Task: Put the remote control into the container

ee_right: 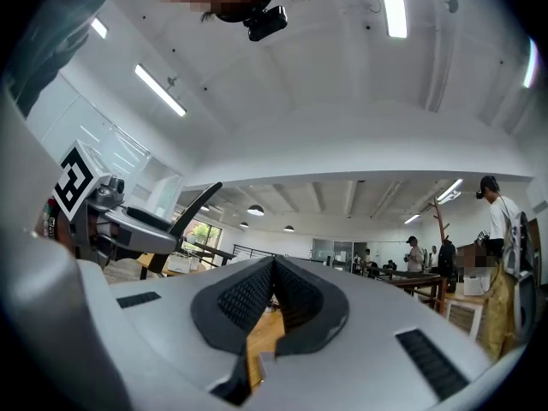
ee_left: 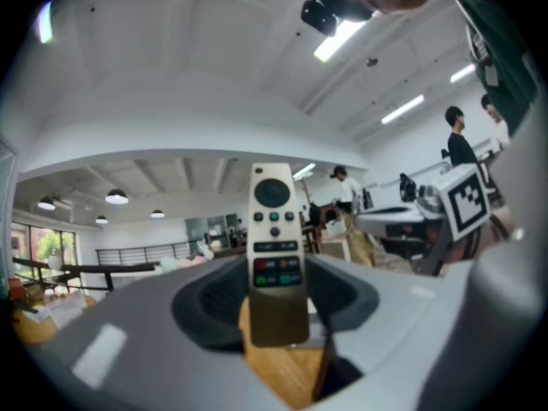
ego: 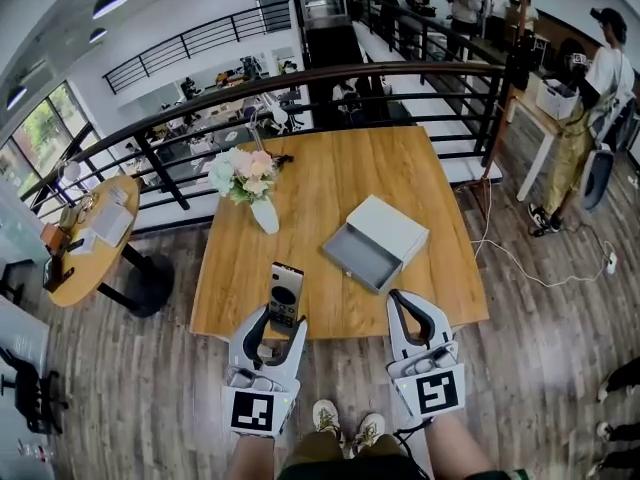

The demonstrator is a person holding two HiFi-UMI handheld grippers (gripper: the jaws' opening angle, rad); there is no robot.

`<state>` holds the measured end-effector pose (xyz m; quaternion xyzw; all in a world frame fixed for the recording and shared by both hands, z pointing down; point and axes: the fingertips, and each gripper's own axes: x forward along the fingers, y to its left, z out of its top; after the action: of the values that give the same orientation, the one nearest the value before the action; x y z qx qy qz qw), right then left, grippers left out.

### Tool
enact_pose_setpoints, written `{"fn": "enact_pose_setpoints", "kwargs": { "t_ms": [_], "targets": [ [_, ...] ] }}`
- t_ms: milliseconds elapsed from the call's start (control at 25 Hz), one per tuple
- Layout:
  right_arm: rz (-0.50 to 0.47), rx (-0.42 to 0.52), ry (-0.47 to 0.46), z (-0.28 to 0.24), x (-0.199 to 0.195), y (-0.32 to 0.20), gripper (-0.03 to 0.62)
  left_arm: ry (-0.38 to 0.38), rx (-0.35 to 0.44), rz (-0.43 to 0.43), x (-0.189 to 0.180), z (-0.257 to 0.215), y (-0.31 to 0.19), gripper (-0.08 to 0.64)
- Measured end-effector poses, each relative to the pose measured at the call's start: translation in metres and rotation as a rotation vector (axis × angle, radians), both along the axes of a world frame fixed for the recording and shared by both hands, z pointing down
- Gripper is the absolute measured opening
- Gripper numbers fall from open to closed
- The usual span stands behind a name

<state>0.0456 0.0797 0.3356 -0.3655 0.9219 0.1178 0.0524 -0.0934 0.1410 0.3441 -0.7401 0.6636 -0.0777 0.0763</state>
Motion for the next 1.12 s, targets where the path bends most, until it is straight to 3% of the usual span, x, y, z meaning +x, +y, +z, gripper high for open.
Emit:
{"fn": "enact_pose_setpoints", "kwargs": {
  "t_ms": [160,240,480,1120],
  "targets": [
    [-0.006,-0.041,-0.03,0.014,0.012,-0.005,0.017,-0.013,-0.032,0.019,0.009,0.012,-0.008,0.202],
    [-0.008,-0.046,-0.024,0.018,0.014,-0.008,0.017,0.017,-0.028,0.024,0.012,0.012,-0.014,0.202],
    [0.006,-0.051,-0.015,0.016,0.013,-0.028,0.017,-0.006,-0.014,0.061,0.012,0.011,-0.038,0.202],
    [0.071,-0.02,0.051,0.015,-0.035,-0.116,0.017,0.045,-0.013,0.153,-0.029,0.027,-0.141,0.202]
  ]
}}
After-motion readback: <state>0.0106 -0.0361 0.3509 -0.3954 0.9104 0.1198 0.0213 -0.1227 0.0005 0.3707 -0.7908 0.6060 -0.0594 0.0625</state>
